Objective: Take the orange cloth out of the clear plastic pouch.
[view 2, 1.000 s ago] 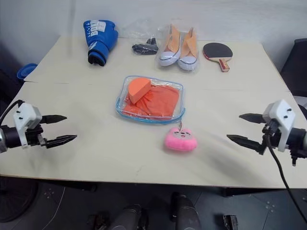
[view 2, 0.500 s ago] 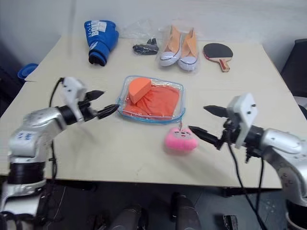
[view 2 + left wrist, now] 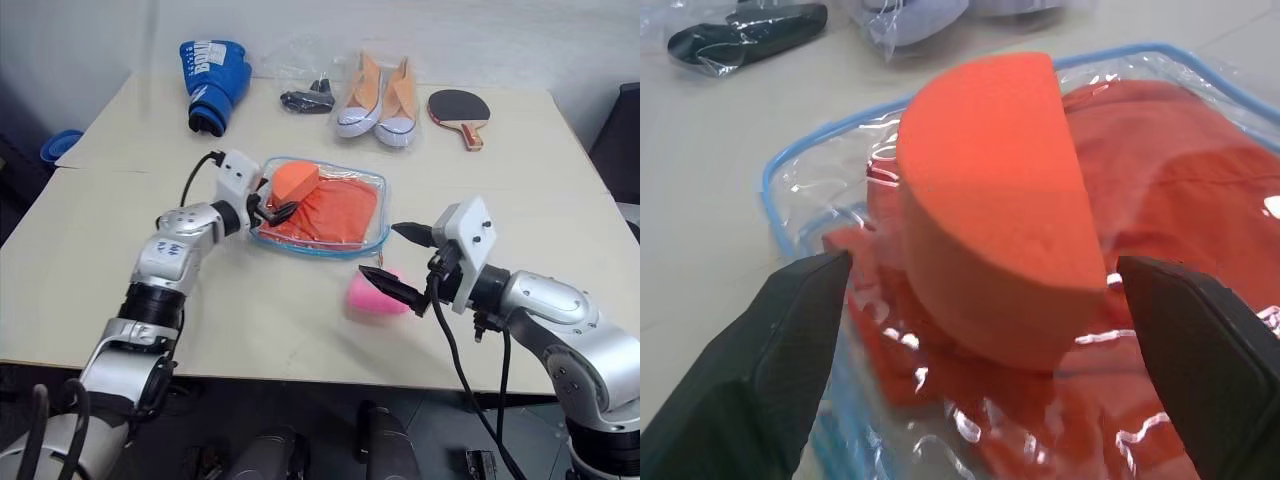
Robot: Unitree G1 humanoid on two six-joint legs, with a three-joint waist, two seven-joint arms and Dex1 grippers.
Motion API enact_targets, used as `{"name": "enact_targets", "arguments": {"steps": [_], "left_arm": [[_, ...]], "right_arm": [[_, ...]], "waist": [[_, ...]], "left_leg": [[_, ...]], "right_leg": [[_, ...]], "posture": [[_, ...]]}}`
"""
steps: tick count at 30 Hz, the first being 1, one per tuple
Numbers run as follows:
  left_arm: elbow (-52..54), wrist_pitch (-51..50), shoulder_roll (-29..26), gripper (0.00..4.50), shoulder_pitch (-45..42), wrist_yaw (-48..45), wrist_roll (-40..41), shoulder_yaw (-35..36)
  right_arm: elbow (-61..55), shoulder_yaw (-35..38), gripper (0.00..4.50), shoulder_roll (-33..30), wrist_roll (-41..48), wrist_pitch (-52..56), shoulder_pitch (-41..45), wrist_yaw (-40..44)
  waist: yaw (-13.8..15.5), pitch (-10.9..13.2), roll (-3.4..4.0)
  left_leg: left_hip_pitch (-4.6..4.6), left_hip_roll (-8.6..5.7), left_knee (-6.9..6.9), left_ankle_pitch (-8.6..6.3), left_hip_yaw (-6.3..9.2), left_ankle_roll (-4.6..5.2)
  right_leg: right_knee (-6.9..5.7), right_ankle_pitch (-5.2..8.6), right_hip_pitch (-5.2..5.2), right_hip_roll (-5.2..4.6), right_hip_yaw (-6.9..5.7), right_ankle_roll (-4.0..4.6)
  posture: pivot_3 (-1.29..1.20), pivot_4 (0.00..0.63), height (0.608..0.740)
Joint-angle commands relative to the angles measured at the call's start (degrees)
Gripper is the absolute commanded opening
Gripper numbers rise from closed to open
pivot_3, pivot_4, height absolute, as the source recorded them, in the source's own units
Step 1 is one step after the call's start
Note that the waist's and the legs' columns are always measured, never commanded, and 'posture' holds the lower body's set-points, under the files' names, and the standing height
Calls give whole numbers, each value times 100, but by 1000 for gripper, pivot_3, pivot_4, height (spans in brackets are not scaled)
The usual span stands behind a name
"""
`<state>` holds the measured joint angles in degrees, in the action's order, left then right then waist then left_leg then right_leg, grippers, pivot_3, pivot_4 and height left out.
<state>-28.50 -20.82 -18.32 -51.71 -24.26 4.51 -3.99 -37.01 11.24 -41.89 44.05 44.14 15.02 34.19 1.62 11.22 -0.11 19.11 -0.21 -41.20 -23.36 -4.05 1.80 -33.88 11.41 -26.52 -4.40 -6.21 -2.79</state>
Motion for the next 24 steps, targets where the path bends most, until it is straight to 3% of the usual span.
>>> {"name": "enact_targets", "arguments": {"steps": [1, 4, 7, 11, 13, 19, 24], "left_arm": [[-614, 434, 136, 4500, -406, 222, -183, 46], [-1109, 719, 287, 4500, -652, 362, -246, 98], [-1344, 909, 353, 3921, -753, 406, -239, 180], [-1383, 977, 349, 2681, -748, 380, -256, 220], [-1271, 897, 306, 2276, -685, 402, -272, 232], [-353, 341, -216, 2209, -294, 665, -17, 866], [-75, -70, -1309, 2209, 341, 1158, 72, 1823]], "right_arm": [[-182, -19, 4468, 82, 73, -91, 114, -76], [-210, -69, 4468, 116, 68, -105, 126, -89], [-239, -89, 4500, 108, 70, -117, 108, -113], [-228, -63, 4500, 86, 86, -117, 100, -125], [-204, -66, 4500, 53, 66, -128, 106, -94], [-149, -227, 4500, -166, 70, -162, 174, 366], [-45, -394, 4500, -201, 55, -200, 281, 699]], "waist": [[-2, 0, 0], [-11, 0, -1], [-11, 0, -1], [-10, 0, -1], [-10, 0, -1], [-56, 0, -1], [-155, 0, -1]], "left_leg": [[0, -1, 0, 0, 0, 1], [1, 0, 1, 1, 0, 2], [1, 1, 1, 1, 0, 2], [1, 1, 1, 1, 1, 2], [2, 1, 1, 1, 2, 2], [1, 7, 3, 1, 0, 2], [-7, 17, 7, 3, 1, -6]], "right_leg": [[0, 0, 0, 1, -1, -1], [0, -1, -1, -1, -1, -1], [0, -1, -2, -3, -1, -1], [0, -1, -2, -5, -2, -1], [0, -1, -2, -5, -3, -1], [0, -1, -6, -10, 5, -1], [-2, -1, -7, -8, 4, 0]], "posture": [[0, 150, 740], [0, 150, 740], [0, 150, 740], [0, 150, 740], [0, 150, 740], [0, 150, 740], [0, 150, 740]]}}
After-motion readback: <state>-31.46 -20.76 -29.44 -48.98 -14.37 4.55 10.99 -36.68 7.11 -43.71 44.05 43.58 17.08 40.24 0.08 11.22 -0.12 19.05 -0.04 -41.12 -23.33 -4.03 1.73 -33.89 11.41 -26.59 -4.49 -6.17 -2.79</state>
